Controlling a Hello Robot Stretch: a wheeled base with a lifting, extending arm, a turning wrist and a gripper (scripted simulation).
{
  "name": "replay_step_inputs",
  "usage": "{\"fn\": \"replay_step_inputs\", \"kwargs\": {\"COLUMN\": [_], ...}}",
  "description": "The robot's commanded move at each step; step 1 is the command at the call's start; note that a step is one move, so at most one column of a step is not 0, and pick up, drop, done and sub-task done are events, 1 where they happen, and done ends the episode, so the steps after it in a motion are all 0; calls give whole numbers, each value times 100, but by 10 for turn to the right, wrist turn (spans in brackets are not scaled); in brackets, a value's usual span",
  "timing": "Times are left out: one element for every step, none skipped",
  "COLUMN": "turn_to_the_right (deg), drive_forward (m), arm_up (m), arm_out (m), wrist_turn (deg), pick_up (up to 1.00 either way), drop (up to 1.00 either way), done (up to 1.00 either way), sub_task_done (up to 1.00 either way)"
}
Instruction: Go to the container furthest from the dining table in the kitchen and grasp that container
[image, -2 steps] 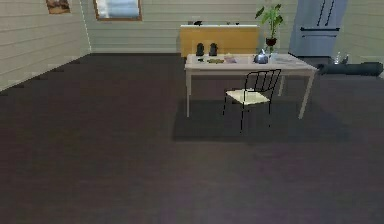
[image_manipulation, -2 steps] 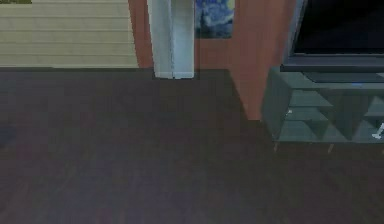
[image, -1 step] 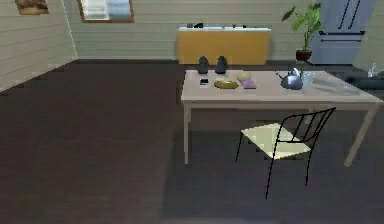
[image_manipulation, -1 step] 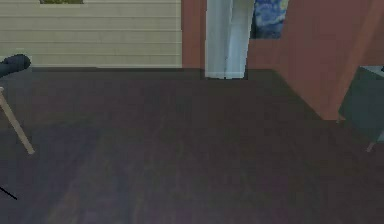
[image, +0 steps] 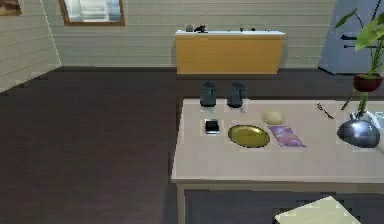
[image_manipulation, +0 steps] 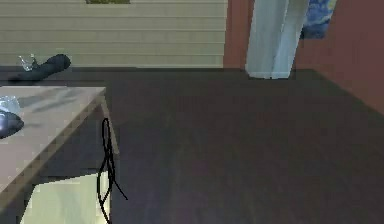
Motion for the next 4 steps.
{"fn": "replay_step_inputs", "kwargs": {"turn_to_the_right": [-450,-60,0,450], "drive_forward": [0,0,75,0], "arm_up": [0,0,0,0], "arm_out": [0,0,0,0], "wrist_turn": [0,0,0,0], "pick_up": [0,0,0,0], "drop": [0,0,0,0], "done": [0,0,0,0], "sub_task_done": [0,0,0,0]}}
